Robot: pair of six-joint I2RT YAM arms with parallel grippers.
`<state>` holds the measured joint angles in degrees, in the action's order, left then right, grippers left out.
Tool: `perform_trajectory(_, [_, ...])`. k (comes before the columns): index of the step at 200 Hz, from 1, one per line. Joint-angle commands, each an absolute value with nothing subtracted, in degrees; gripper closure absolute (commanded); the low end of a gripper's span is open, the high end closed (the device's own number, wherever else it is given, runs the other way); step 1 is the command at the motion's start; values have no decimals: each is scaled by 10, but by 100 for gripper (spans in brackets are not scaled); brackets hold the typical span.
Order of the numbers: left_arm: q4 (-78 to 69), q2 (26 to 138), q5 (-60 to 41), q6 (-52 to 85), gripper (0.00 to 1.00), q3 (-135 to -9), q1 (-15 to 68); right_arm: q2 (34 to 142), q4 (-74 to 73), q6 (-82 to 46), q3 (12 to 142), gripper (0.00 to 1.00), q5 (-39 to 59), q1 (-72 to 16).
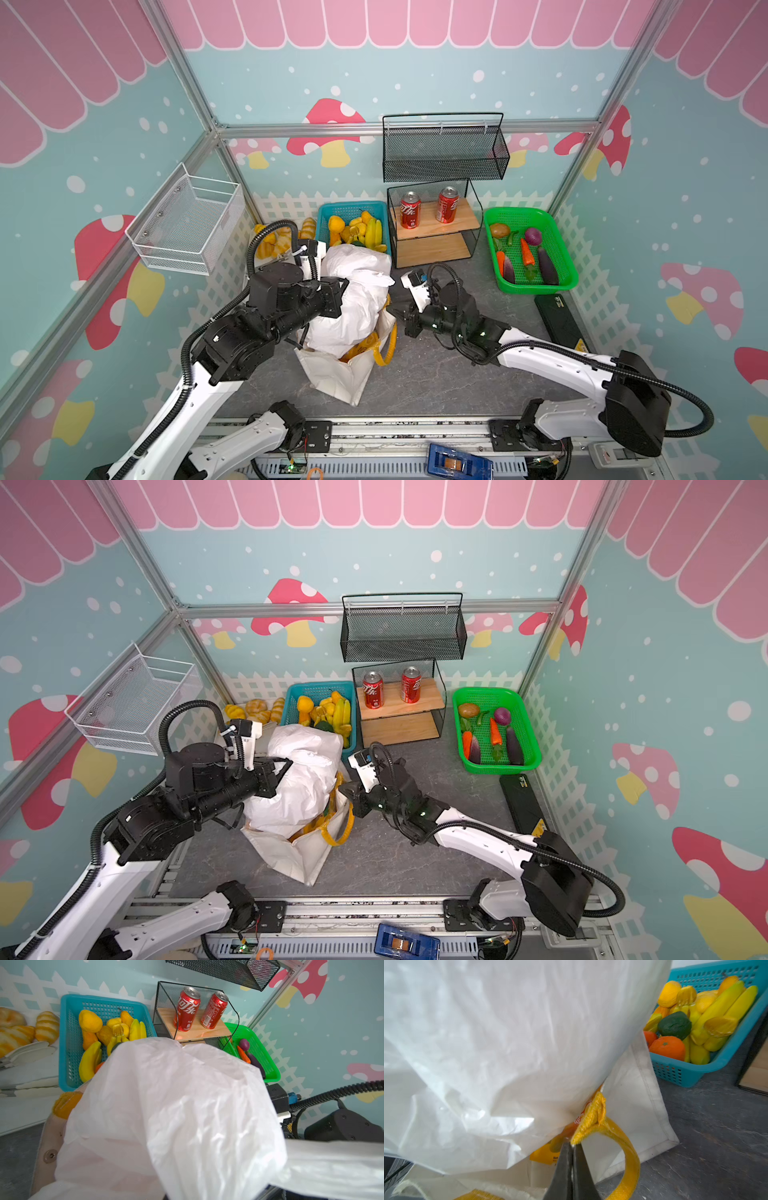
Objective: Place the mixed food into the grocery bags and tie them
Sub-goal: 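Lower the white bag into the tote with left while right holds tote handle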
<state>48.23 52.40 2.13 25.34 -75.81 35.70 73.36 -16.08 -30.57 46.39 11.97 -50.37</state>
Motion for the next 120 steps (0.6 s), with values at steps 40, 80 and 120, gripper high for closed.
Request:
perform_trajectory(40, [432,590,-43,274,100,-749,427,628,-142,-278,440,100,-1,-503])
perform_trajectory(80, [487,635,-14,233,100,-730,432,598,-111,-272,422,100,8,-462])
perform_trajectory(120, [568,700,-21,155,100,-723,432,573,-109,-263,404,100,18,-433])
